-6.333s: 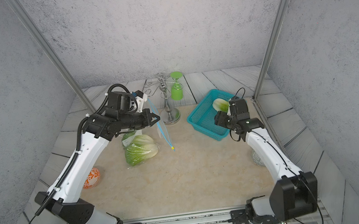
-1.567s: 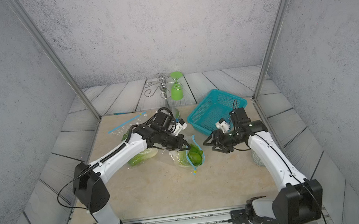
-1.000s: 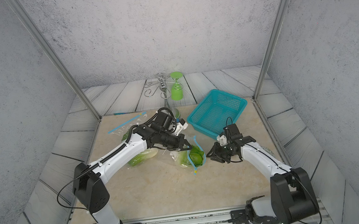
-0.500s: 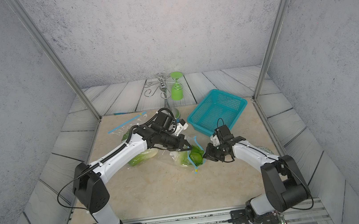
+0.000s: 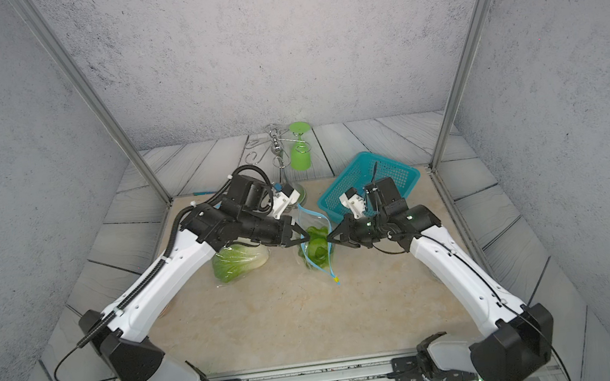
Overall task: Put the chinese cabbages into a zipper bag and zip it
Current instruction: Adjust the zipper food storage bag at the center of the board.
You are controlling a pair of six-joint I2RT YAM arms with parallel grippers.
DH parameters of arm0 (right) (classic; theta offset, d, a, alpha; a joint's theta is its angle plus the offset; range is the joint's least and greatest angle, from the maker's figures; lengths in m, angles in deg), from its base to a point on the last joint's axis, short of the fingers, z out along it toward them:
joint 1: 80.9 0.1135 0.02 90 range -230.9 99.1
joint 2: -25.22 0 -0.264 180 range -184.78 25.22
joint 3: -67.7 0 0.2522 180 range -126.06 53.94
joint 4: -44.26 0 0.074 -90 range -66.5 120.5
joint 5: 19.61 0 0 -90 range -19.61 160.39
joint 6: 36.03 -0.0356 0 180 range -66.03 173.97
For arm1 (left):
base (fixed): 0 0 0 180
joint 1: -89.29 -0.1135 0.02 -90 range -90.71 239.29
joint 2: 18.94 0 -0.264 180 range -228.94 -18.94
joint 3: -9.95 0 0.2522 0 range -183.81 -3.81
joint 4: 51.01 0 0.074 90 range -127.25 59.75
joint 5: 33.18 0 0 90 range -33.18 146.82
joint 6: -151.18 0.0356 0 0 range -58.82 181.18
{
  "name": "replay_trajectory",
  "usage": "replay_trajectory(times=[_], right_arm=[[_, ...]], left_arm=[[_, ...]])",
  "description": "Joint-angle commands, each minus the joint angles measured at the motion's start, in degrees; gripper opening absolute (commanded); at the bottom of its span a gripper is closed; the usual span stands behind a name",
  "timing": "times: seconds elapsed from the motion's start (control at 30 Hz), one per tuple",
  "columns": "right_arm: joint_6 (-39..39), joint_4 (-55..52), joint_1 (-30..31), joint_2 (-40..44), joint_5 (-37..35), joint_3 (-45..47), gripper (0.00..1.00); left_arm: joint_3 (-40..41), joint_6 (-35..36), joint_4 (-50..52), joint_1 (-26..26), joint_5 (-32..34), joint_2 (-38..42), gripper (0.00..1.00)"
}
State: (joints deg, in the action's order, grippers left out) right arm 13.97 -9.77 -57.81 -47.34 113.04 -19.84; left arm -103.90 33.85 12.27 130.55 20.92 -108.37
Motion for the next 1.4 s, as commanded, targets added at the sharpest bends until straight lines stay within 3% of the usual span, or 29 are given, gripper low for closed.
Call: replay_trajectory(times=[0.0, 0.17, 0.37, 0.43, 0.5, 0.6, 0.67, 0.73, 0.9, 1.03, 1.23, 1.37], right_arm=[[-6.53, 2.11, 1.30, -0.63, 5.85, -2.55, 0.00], [-6.08, -2.59, 1.93, -1.07, 3.18, -10.02, 0.00], [-11.57, 4.91, 1.93, -1.18, 6.95, -3.38, 0.00], [-13.12, 8.71, 2.06, 0.19, 5.04, -1.59, 0.00], [-9.14, 3.95, 1.78, -1.13, 1.32, -2.26, 0.00], [-8.25, 2.62, 1.78, -3.82, 2.27, -1.62, 0.04], [-10.02, 6.26, 1.78, -3.17, 3.61, 0.19, 0.08], [-6.81, 4.56, 1.87, -2.39, 4.25, -1.04, 0.15], [17.57, -20.46, 1.79, -4.69, 1.72, -10.51, 0.51], [25.83, -28.07, 2.73, -6.20, -3.90, -11.13, 0.65], [27.77, -30.95, 7.42, -8.40, -11.63, -15.84, 0.68], [26.86, -31.08, 9.99, -9.80, -13.01, -17.90, 0.68]], left_arm=[[-1.82, -4.17, -1.36, -0.12, -2.87, 1.23, 0.00], [-1.04, -5.19, -2.74, -1.07, -3.62, 1.19, 0.00], [7.02, -7.65, -7.32, -4.43, -6.71, 1.17, 0.00], [8.46, -8.34, -9.33, -4.43, -6.99, 2.20, 0.00], [9.43, -8.87, -11.73, -4.43, -7.72, 2.60, 0.00], [11.14, -8.01, -13.45, -4.81, -8.62, 1.49, 0.00], [10.44, -6.68, -12.08, -5.44, -8.48, 0.10, 0.00], [9.34, -5.42, -10.99, -5.82, -8.31, -0.42, 0.00], [8.73, -5.74, -12.28, -6.27, -9.89, -0.56, 0.00], [8.52, -5.37, -11.73, -6.45, -10.37, -0.58, 0.00], [6.66, -4.41, -9.85, -6.54, -9.73, -1.81, 0.00], [5.41, -4.15, -9.47, -6.54, -9.23, -2.85, 0.00]])
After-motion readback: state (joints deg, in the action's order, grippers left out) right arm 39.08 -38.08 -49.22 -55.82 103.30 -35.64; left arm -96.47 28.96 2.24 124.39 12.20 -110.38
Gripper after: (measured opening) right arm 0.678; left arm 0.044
